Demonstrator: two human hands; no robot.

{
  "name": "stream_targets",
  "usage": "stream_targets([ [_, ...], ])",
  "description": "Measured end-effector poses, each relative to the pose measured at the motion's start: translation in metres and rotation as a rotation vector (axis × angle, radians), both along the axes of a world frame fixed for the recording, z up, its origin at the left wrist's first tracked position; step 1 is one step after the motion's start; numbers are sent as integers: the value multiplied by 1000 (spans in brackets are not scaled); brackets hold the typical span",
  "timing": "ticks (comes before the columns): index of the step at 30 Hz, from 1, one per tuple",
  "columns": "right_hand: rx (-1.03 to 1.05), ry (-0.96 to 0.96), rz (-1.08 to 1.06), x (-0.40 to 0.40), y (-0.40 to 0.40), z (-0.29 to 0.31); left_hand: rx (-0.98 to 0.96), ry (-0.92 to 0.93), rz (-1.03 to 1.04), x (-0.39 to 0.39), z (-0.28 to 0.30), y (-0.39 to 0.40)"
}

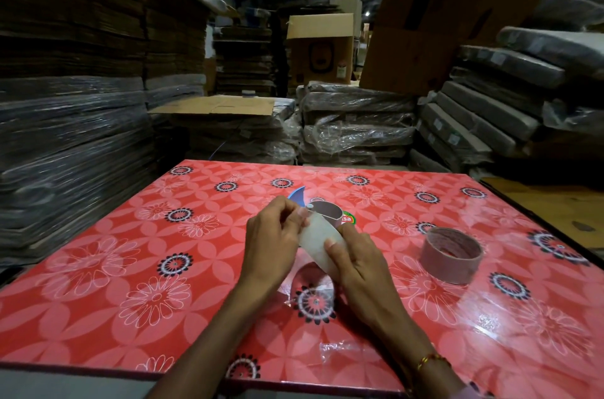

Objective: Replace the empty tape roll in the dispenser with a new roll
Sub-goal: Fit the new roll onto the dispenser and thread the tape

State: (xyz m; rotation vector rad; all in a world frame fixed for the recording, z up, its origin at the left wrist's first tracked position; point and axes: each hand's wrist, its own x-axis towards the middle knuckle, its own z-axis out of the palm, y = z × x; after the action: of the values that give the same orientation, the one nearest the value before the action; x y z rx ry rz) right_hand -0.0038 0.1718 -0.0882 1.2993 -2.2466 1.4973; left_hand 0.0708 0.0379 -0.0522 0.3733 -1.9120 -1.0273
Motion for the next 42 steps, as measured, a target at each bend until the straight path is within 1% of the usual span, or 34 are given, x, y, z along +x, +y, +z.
stream_targets([
  [4,-31,-6,2,0,1,0,-336,34,226,0,-4,16],
  [6,-50,-7,2,1,4,2,-389,61,244,-1,-8,18],
  [8,-60,11,-12,2,5,4,-372,106,205,-1,-10,13],
  [10,-49,37,-39,0,5,4,-277,121,117,-1,-10,6],
  [13,-58,41,-53,-2,5,5,10,78,-50,-2,-8,-5],
  [16,-93,-25,-12,-3,6,5,305,14,-194,-1,-6,-14],
  [18,-108,-74,28,-2,6,7,461,-43,-275,2,-2,-18],
  [21,-144,-165,104,-1,9,11,676,-62,-392,8,4,-21],
  [26,-133,-311,219,-3,16,16,827,-152,-567,21,12,-29],
  [28,-124,-361,265,-5,21,21,836,-187,-623,23,14,-33],
  [31,-60,-328,247,-13,27,28,795,-231,-648,20,19,-37],
  [35,3,-320,214,-17,35,33,701,-308,-554,10,28,-31],
  [37,3,-322,202,-19,39,31,610,-285,-491,4,32,-25],
  [38,-5,-329,193,-19,41,30,522,-255,-427,0,32,-24],
  [39,-14,-337,184,-21,43,29,385,-224,-325,-6,29,-27],
  [41,-18,-326,166,-23,47,30,5,-177,-59,-17,23,-39],
  [42,-22,-318,156,-24,49,30,-175,-180,29,-22,20,-45],
])
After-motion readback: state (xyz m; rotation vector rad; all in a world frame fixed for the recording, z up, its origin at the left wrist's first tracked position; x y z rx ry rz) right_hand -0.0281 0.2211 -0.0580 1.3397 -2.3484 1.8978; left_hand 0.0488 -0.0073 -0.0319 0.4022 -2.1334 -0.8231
